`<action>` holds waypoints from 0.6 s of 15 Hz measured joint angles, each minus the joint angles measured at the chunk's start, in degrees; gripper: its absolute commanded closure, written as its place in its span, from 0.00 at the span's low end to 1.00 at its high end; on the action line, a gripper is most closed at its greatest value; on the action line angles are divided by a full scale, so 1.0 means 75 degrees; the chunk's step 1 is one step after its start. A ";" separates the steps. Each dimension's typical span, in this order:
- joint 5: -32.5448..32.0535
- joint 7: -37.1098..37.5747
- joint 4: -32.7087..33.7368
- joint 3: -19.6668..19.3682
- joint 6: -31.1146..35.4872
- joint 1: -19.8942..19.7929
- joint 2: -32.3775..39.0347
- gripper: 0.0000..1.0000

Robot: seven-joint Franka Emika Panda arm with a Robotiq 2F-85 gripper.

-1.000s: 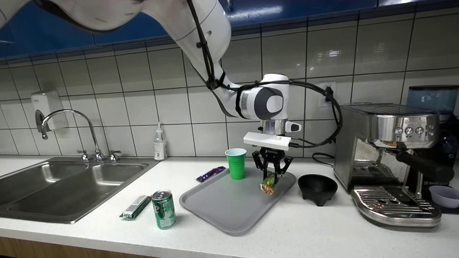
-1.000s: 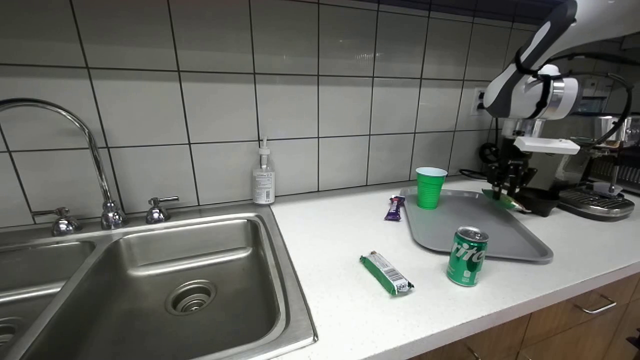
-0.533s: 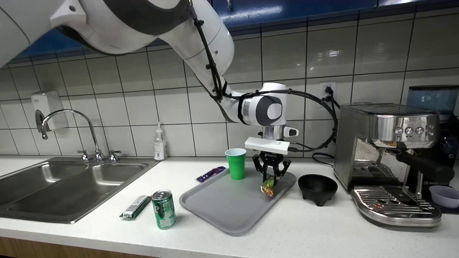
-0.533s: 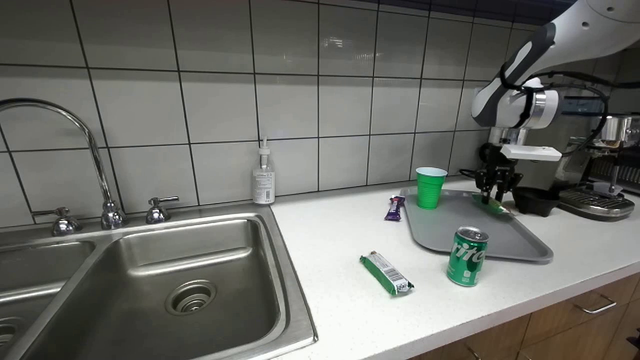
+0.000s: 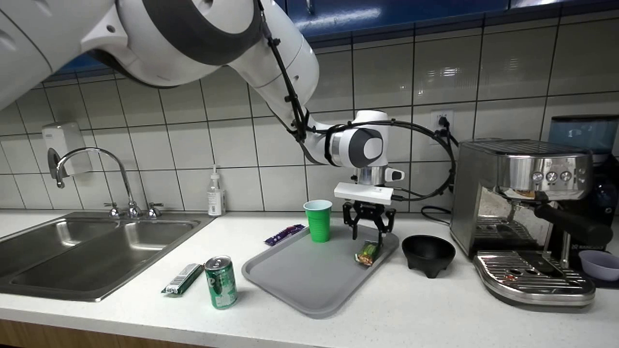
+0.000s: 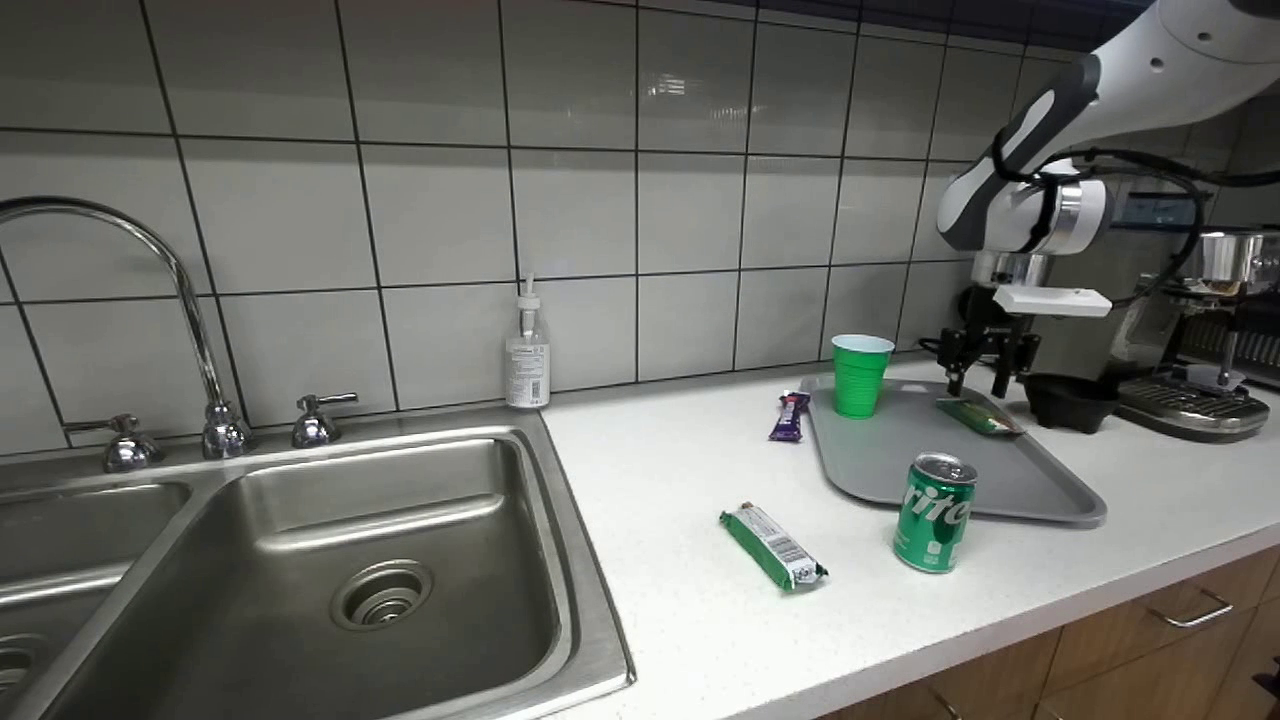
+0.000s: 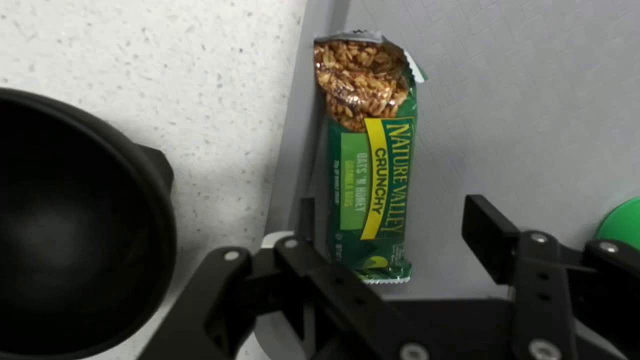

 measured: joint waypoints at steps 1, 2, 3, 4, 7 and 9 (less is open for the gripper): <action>0.0002 0.0000 0.0066 0.0000 -0.0054 -0.0004 -0.0005 0.00; 0.0003 0.0000 0.0122 0.0000 -0.0097 -0.0007 -0.0012 0.00; 0.0005 -0.0003 0.0165 0.0000 -0.0128 -0.0010 -0.0026 0.00; 0.0007 -0.0006 0.0199 0.0000 -0.0155 -0.0015 -0.0046 0.00; 0.0008 -0.0006 0.0250 0.0000 -0.0237 -0.0031 -0.0153 0.00; 0.0007 -0.0010 0.0253 0.0000 -0.0353 -0.0041 -0.0260 0.00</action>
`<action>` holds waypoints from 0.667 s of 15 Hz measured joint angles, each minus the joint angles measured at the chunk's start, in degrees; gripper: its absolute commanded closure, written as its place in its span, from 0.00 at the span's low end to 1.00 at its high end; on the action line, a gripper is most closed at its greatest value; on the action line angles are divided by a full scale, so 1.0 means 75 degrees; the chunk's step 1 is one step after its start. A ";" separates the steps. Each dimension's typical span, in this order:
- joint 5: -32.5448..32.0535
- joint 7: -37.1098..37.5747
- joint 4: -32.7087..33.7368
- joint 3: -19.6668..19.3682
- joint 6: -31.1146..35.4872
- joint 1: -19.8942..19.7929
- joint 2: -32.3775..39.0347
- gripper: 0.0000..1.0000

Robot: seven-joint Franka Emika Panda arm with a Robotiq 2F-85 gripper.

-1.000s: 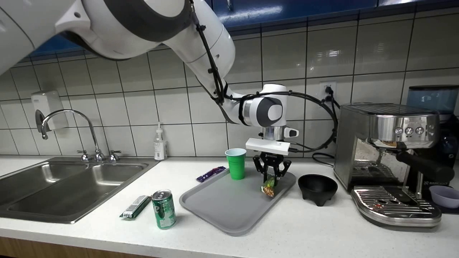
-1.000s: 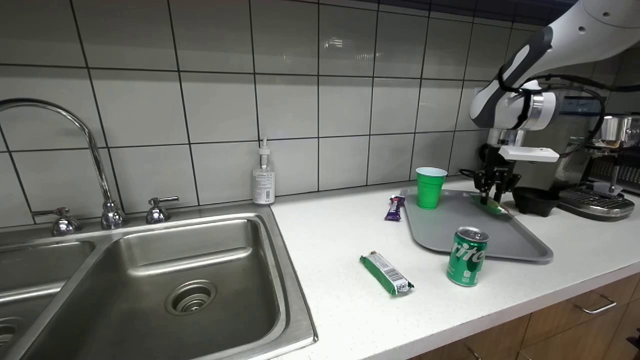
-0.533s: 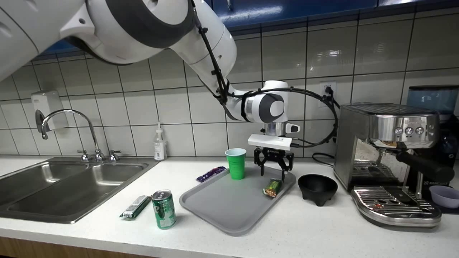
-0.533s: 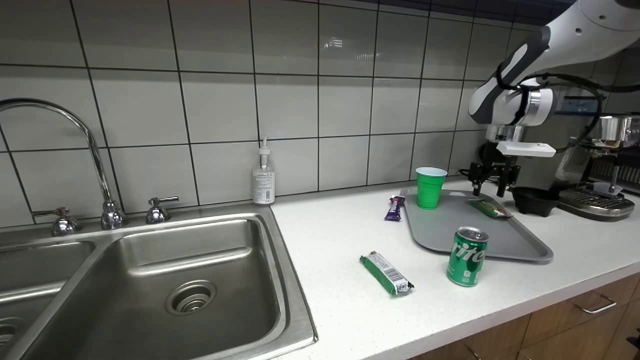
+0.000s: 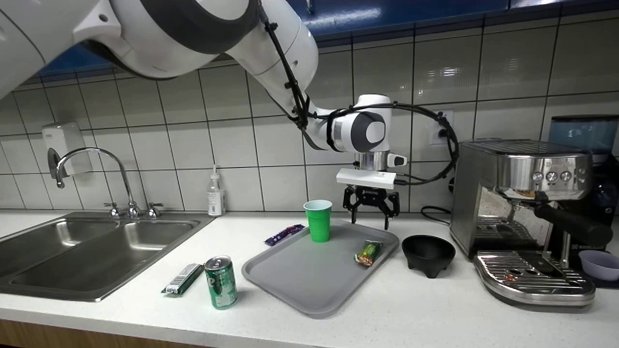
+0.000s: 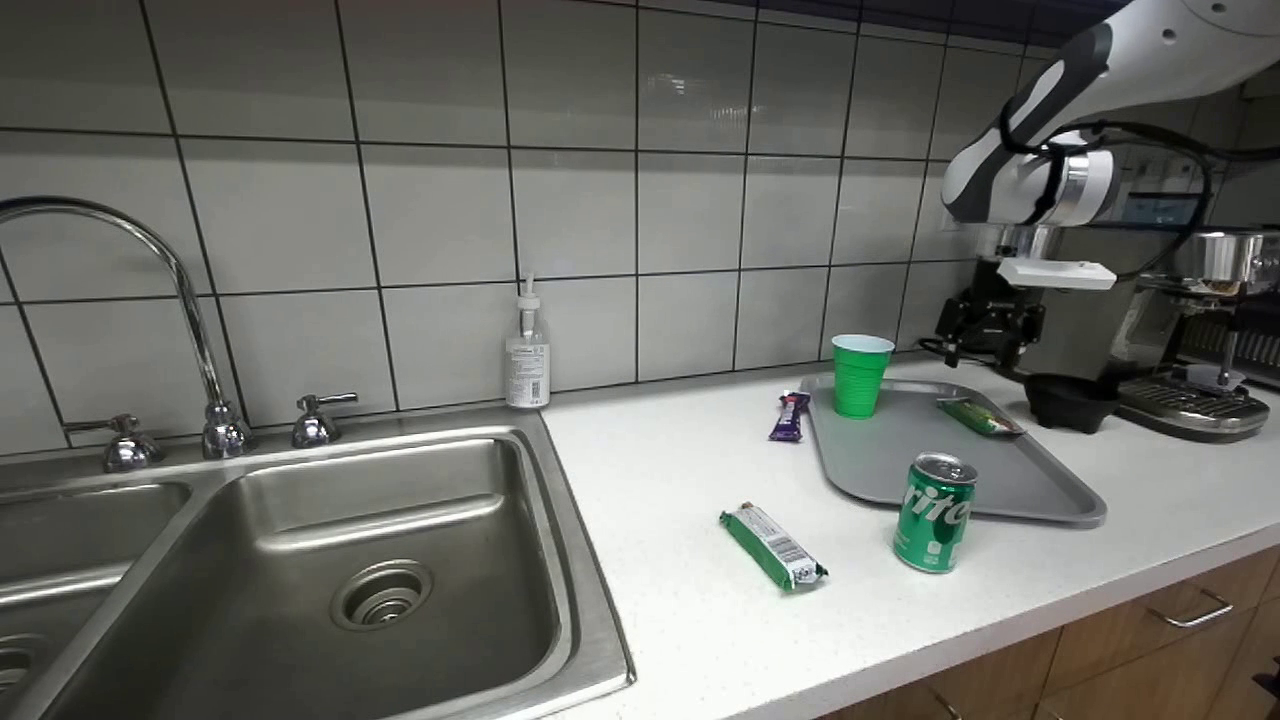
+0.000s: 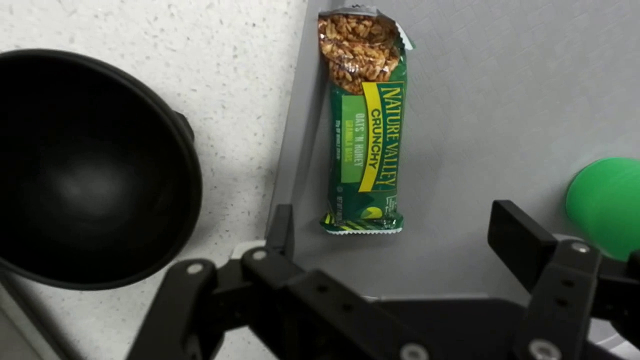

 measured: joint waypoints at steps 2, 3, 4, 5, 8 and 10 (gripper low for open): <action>0.0000 -0.0037 0.0000 0.0000 -0.0170 -0.0014 -0.0137 0.00; 0.0000 -0.0077 -0.0001 0.0000 -0.0264 -0.0024 -0.0209 0.00; 0.0000 -0.0135 -0.0008 0.0000 -0.0352 -0.0035 -0.0297 0.00; 0.0001 -0.0198 -0.0025 0.0000 -0.0429 -0.0048 -0.0393 0.00; 0.0002 -0.0355 -0.0159 0.0000 -0.0612 -0.0084 -0.0716 0.00; 0.0003 -0.0483 -0.0336 0.0000 -0.0692 -0.0104 -0.0957 0.00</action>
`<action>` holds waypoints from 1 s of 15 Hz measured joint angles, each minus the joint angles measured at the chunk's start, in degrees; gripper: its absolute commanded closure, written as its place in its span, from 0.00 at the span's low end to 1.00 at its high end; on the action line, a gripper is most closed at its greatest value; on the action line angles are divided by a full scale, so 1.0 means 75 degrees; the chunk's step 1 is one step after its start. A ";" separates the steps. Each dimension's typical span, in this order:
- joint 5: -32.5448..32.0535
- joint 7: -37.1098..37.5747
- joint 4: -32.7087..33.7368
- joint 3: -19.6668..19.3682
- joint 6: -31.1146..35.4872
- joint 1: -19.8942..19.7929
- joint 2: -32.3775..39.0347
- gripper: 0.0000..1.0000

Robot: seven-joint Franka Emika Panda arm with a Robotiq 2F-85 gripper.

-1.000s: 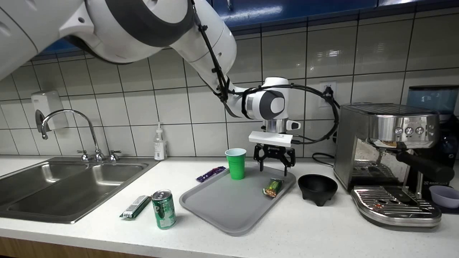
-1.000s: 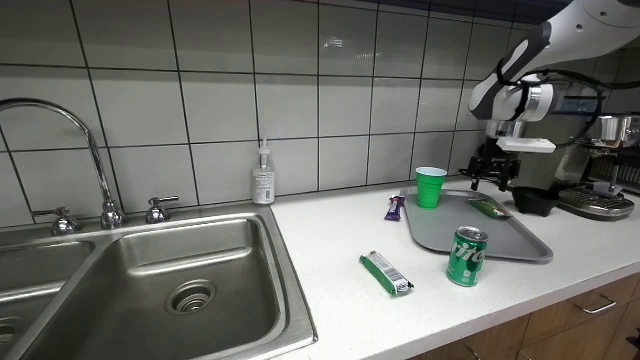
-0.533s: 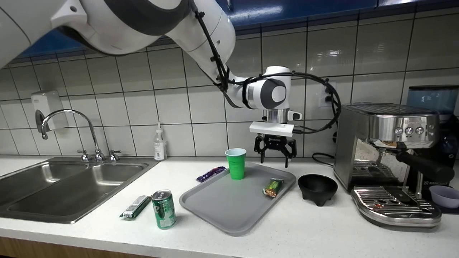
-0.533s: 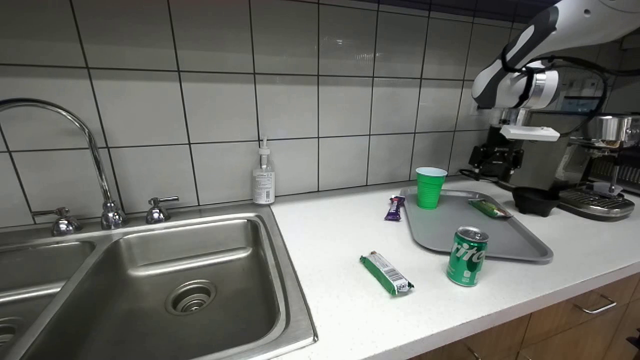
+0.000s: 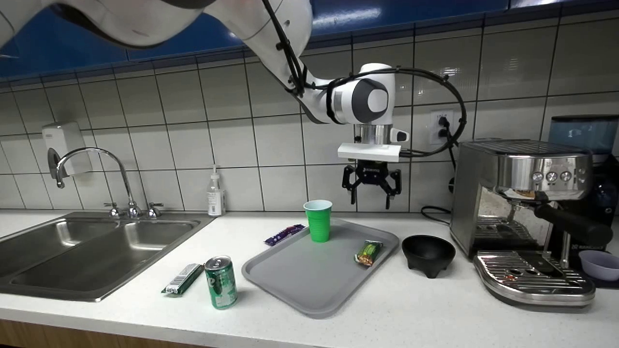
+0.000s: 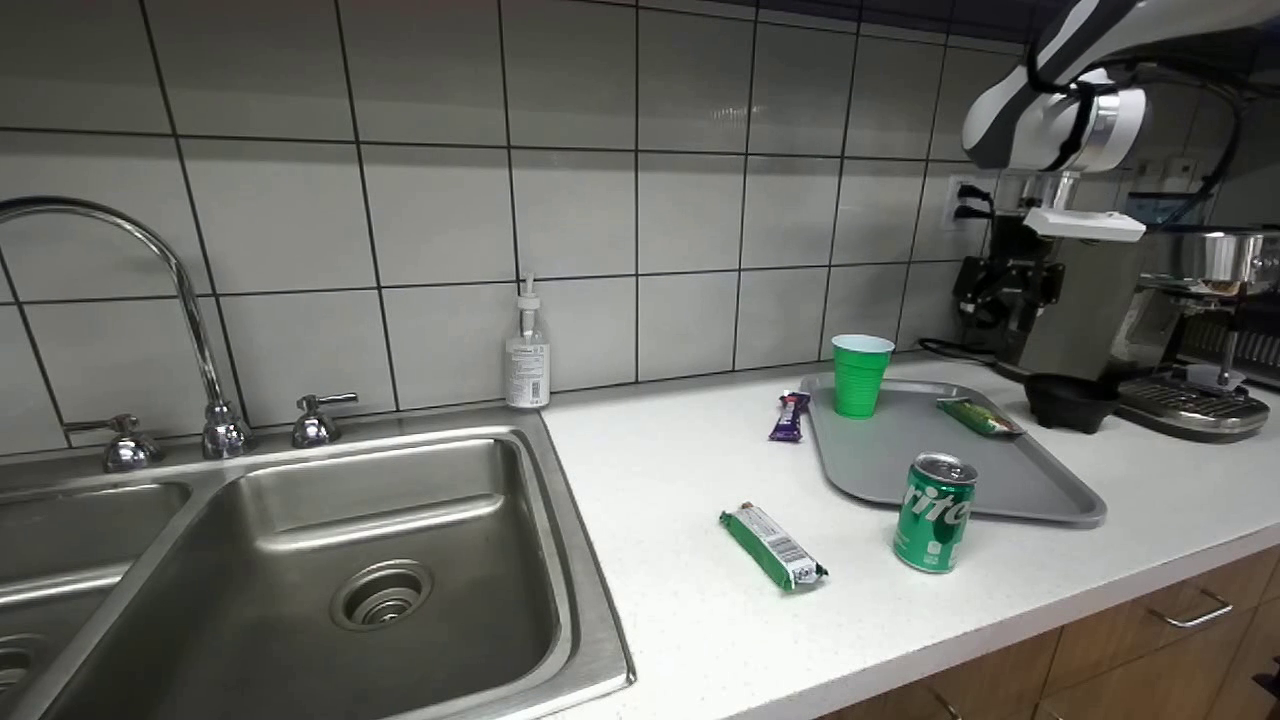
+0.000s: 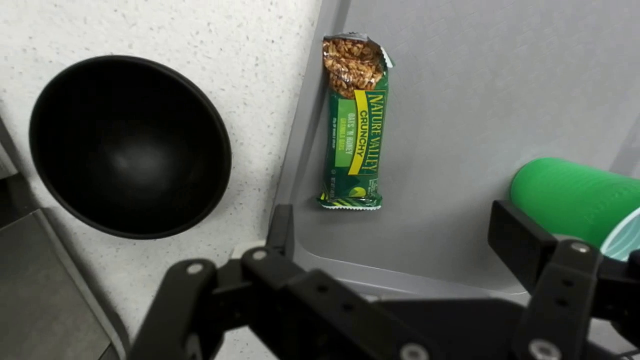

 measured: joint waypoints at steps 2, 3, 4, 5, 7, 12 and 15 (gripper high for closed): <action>0.0002 -0.0148 -0.0262 0.0000 -0.0051 -0.0008 -0.0259 0.00; 0.0004 -0.0244 -0.0425 0.0000 -0.0076 -0.0008 -0.0404 0.00; 0.0008 -0.0353 -0.0608 0.0002 -0.0101 -0.0008 -0.0560 0.00; 0.0009 -0.0445 -0.0801 0.0005 -0.0126 -0.0008 -0.0722 0.00; 0.0009 -0.0659 -0.1224 0.0007 -0.0164 -0.0006 -0.1078 0.00; 0.0009 -0.1114 -0.2385 0.0007 -0.0185 0.0060 -0.2004 0.00; 0.0009 -0.1156 -0.2766 0.0007 -0.0183 0.0093 -0.2309 0.00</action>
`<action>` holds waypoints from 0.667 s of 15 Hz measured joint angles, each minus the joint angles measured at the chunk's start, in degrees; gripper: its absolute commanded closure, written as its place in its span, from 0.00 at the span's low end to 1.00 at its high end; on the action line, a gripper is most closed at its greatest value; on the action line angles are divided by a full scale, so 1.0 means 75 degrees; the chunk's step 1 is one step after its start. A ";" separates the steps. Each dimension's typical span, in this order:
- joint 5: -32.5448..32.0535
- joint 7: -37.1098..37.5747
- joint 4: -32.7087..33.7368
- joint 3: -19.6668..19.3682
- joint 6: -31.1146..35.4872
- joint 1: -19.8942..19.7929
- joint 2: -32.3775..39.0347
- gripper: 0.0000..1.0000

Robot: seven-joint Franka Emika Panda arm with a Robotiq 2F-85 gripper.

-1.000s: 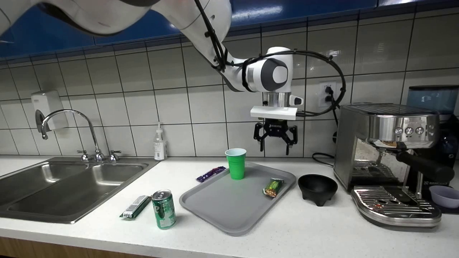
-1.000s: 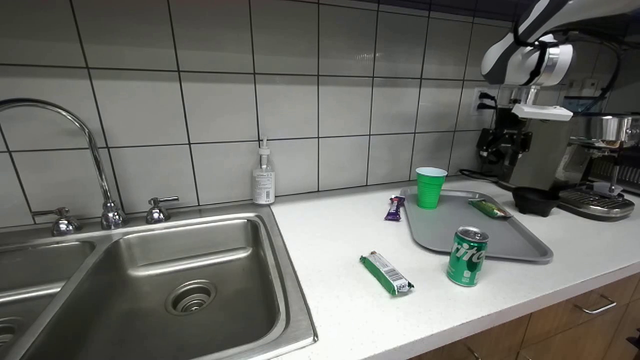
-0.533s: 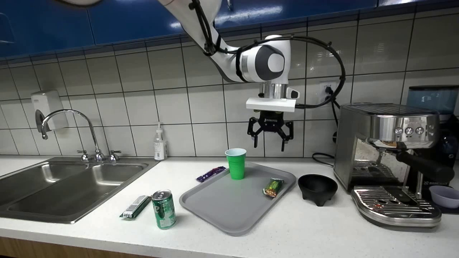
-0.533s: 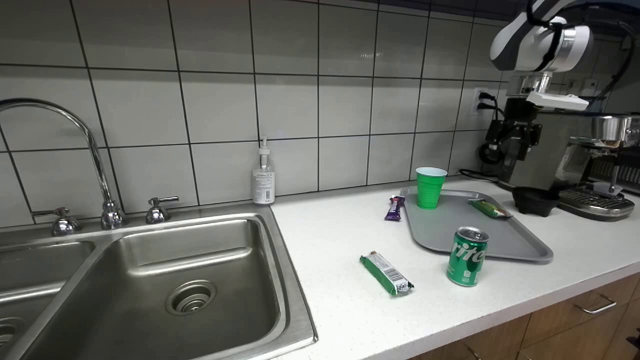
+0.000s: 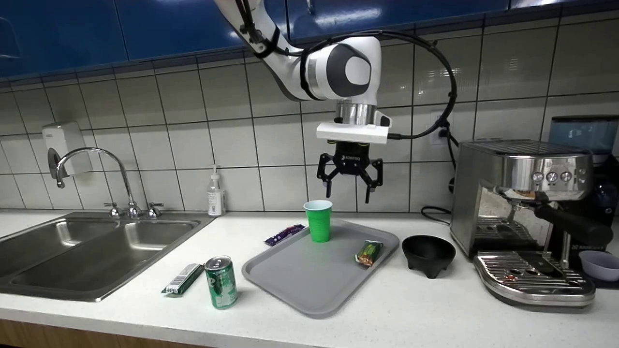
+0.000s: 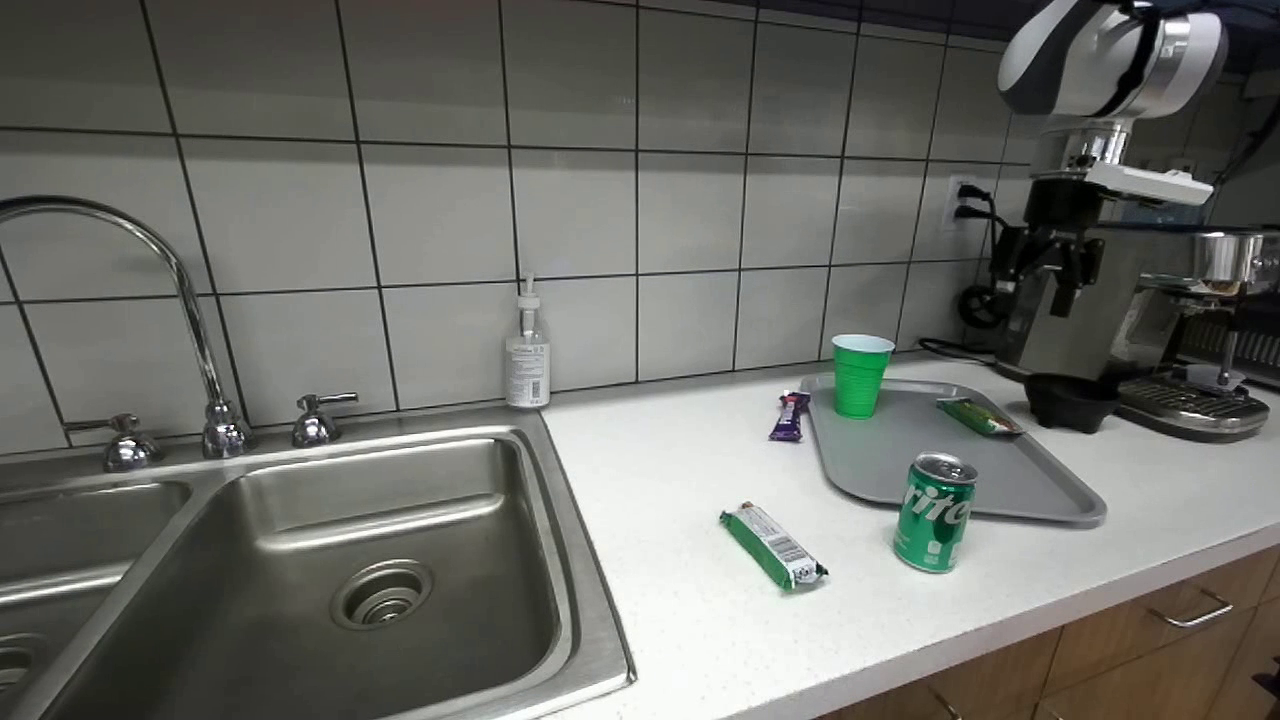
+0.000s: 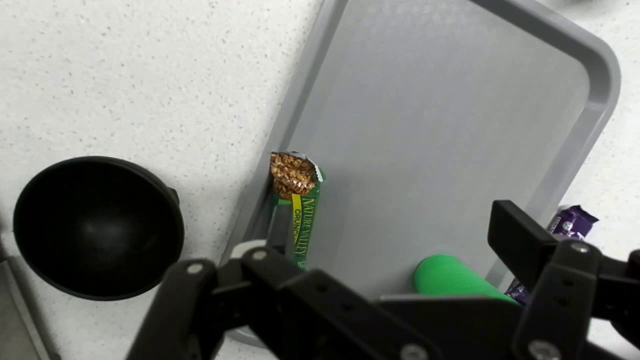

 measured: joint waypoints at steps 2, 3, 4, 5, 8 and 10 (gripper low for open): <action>0.0000 -0.0011 -0.0064 -0.0001 0.0002 0.0002 -0.0043 0.00; 0.0000 -0.0014 -0.0074 -0.0002 0.0003 0.0002 -0.0044 0.00; 0.0000 -0.0016 -0.0079 -0.0002 0.0003 0.0002 -0.0044 0.00; 0.0000 -0.0017 -0.0082 -0.0002 0.0003 0.0002 -0.0044 0.00; 0.0000 -0.0018 -0.0085 -0.0027 0.0011 0.0028 -0.0030 0.00; -0.0002 -0.0046 -0.0112 -0.0029 0.0012 0.0091 -0.0030 0.00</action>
